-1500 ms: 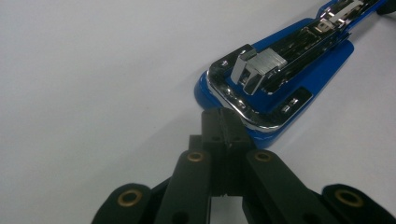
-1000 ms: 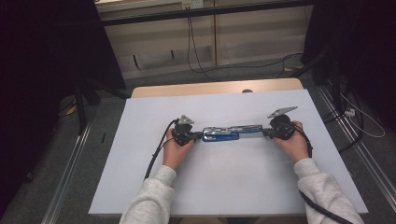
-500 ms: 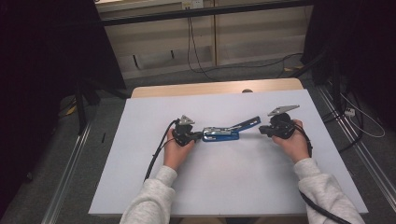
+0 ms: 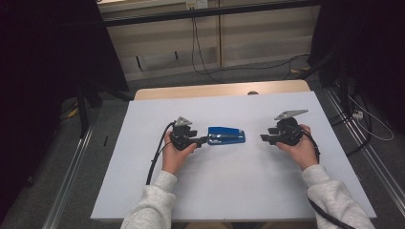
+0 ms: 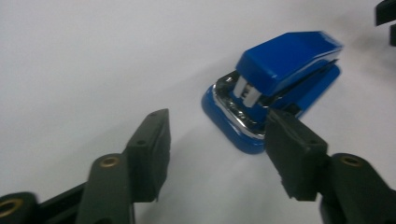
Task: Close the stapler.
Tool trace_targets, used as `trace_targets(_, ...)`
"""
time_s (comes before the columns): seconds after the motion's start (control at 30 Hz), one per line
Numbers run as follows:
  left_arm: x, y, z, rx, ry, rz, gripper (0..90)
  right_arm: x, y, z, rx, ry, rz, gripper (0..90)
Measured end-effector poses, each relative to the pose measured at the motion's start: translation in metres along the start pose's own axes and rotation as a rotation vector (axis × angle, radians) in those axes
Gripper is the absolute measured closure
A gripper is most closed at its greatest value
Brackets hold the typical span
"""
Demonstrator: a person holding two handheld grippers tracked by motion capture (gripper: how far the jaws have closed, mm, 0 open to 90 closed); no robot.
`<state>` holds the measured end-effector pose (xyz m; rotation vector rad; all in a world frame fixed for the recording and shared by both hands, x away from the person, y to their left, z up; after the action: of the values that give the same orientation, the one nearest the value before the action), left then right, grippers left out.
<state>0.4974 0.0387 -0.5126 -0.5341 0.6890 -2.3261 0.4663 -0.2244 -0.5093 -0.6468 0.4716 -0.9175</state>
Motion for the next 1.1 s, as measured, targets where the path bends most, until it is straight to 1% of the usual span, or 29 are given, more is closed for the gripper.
trace_targets(0.03,0.000,0.000,0.000,0.000,0.000,0.000,33.2,0.000,0.000,0.000,0.000,0.000,0.000,49.3)
trace_targets(0.07,0.000,-0.004,-0.001,-0.004,0.004,0.000,33.2,-0.002,-0.002,0.000,0.008,0.004,0.007,47.7)
trace_targets(0.1,0.000,-0.008,-0.002,-0.002,-0.004,0.003,31.3,-0.004,-0.003,-0.001,0.010,0.000,0.014,46.6)
trace_targets(0.13,0.002,-0.014,-0.003,0.002,-0.019,-0.005,25.1,-0.006,-0.006,-0.004,-0.001,-0.006,0.014,40.6)
trace_targets(0.17,0.002,-0.014,-0.003,0.002,-0.019,-0.005,23.8,-0.006,-0.006,-0.004,-0.001,-0.006,0.014,40.6)
trace_targets(0.2,0.004,-0.017,-0.003,0.005,-0.011,-0.014,23.8,-0.008,-0.007,-0.005,0.002,-0.013,0.019,39.2)
trace_targets(0.27,0.007,-0.021,-0.004,0.008,-0.008,-0.018,21.3,-0.012,-0.009,-0.009,-0.003,-0.031,0.024,34.4)
trace_targets(0.3,0.007,-0.024,-0.005,0.007,0.002,-0.017,19.7,-0.013,-0.011,-0.011,-0.006,-0.031,0.025,33.6)
trace_targets(0.33,0.009,-0.027,-0.005,0.005,0.004,-0.023,18.5,-0.015,-0.013,-0.012,-0.003,-0.030,0.032,32.7)
trace_targets(0.37,0.008,-0.029,-0.005,0.009,0.007,-0.018,17.7,-0.017,-0.015,-0.014,-0.004,-0.035,0.033,31.7)
trace_targets(0.4,0.007,-0.032,-0.005,0.013,0.006,-0.009,16.9,-0.017,-0.017,-0.016,-0.007,-0.044,0.031,31.5)
trace_targets(0.43,0.006,-0.034,-0.004,0.020,-0.001,-0.009,15.5,-0.018,-0.020,-0.017,-0.007,-0.056,0.028,30.8)
trace_targets(0.47,0.005,-0.037,-0.004,0.029,-0.005,-0.009,14.6,-0.018,-0.022,-0.019,-0.004,-0.057,0.028,29.8)
trace_targets(0.5,0.005,-0.039,-0.004,0.034,-0.012,-0.014,14.4,-0.019,-0.025,-0.020,0.000,-0.050,0.033,28.6)
trace_targets(0.57,0.005,-0.042,-0.003,0.043,-0.011,-0.013,13.8,-0.020,-0.028,-0.022,0.008,-0.046,0.037,27.4)
trace_targets(0.6,0.005,-0.044,-0.004,0.038,-0.005,-0.018,12.6,-0.021,-0.031,-0.024,0.008,-0.050,0.038,25.2)
trace_targets(0.63,0.005,-0.045,-0.004,0.037,-0.005,-0.014,12.6,-0.021,-0.031,-0.024,0.008,-0.050,0.038,25.2)
trace_targets(0.67,0.004,-0.047,-0.007,0.030,0.004,-0.010,11.9,-0.022,-0.033,-0.026,0.011,-0.050,0.043,24.2)
trace_targets(0.77,0.002,-0.049,-0.009,0.034,0.001,-0.006,11.7,-0.023,-0.034,-0.028,0.007,-0.054,0.043,22.4)
trace_targets(0.8,0.001,-0.051,-0.011,0.032,0.007,0.001,11.7,-0.023,-0.035,-0.029,0.007,-0.055,0.041,22.0)
trace_targets(0.83,0.002,-0.052,-0.012,0.030,0.003,-0.002,11.5,-0.023,-0.035,-0.030,0.005,-0.052,0.047,21.7)
trace_targets(0.9,0.003,-0.055,-0.015,0.019,0.014,-0.001,10.8,-0.024,-0.037,-0.032,0.001,-0.058,0.047,20.4)
trace_targets(0.97,0.003,-0.058,-0.017,0.018,0.025,0.003,9.9,-0.025,-0.039,-0.035,-0.001,-0.055,0.049,19.0)
trace_targets(1.03,0.003,-0.062,-0.018,0.031,0.021,0.006,9.4,-0.025,-0.040,-0.037,-0.002,-0.052,0.049,18.1)
trace_targets(1.07,0.003,-0.064,-0.018,0.039,0.025,0.008,9.3,-0.025,-0.041,-0.039,-0.004,-0.055,0.047,18.0)
trace_targets(1.1,0.003,-0.065,-0.018,0.047,0.019,0.009,9.4,-0.025,-0.042,-0.040,-0.008,-0.053,0.044,17.7)
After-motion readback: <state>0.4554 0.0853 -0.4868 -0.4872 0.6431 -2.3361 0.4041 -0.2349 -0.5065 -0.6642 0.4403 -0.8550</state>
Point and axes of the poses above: each handheld gripper's, and its own axes: y roughly forward along the jaws, z roughly out of its top, x roughly to its right, the point moved 10 cm from there along y, roughly forward along the jaws
